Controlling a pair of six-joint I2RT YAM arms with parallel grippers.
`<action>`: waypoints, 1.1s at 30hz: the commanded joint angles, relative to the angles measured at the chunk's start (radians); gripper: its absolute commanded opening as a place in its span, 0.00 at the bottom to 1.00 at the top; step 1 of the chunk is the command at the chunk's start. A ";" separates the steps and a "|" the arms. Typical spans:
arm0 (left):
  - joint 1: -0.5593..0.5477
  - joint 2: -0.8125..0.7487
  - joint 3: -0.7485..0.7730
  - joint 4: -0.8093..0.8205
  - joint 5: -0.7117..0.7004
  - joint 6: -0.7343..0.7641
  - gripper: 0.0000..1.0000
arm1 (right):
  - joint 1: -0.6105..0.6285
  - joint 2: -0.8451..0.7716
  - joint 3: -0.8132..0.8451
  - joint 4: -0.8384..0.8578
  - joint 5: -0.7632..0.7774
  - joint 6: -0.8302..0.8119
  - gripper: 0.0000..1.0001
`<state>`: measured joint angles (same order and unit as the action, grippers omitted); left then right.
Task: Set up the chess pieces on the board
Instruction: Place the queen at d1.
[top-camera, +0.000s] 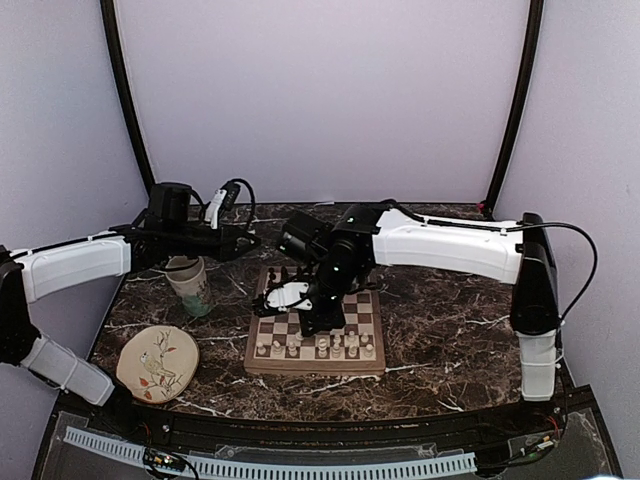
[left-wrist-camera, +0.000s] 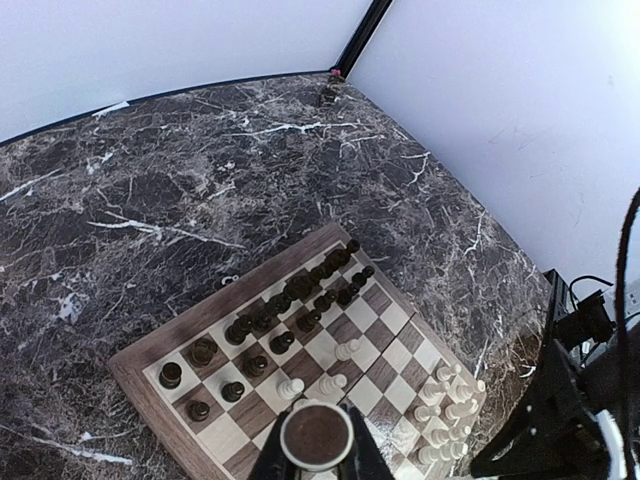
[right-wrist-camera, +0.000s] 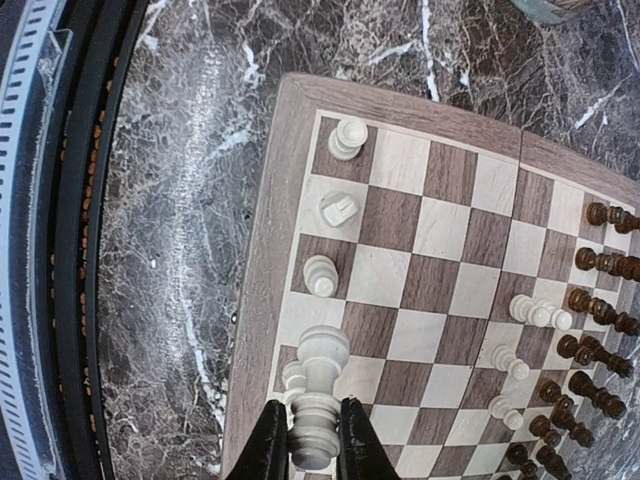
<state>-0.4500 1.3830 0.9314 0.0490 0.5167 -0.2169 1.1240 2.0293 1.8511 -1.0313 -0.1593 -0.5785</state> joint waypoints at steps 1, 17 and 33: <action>-0.002 -0.073 -0.020 -0.011 0.007 0.035 0.06 | 0.019 0.071 0.096 -0.077 0.045 -0.008 0.05; -0.001 -0.094 -0.031 -0.011 0.003 0.052 0.07 | 0.054 0.156 0.112 -0.124 0.075 0.006 0.08; -0.001 -0.090 -0.037 -0.001 0.016 0.048 0.07 | 0.053 0.211 0.135 -0.126 0.107 0.020 0.09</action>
<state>-0.4507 1.3174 0.9062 0.0494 0.5163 -0.1829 1.1709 2.2177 1.9594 -1.1522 -0.0700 -0.5674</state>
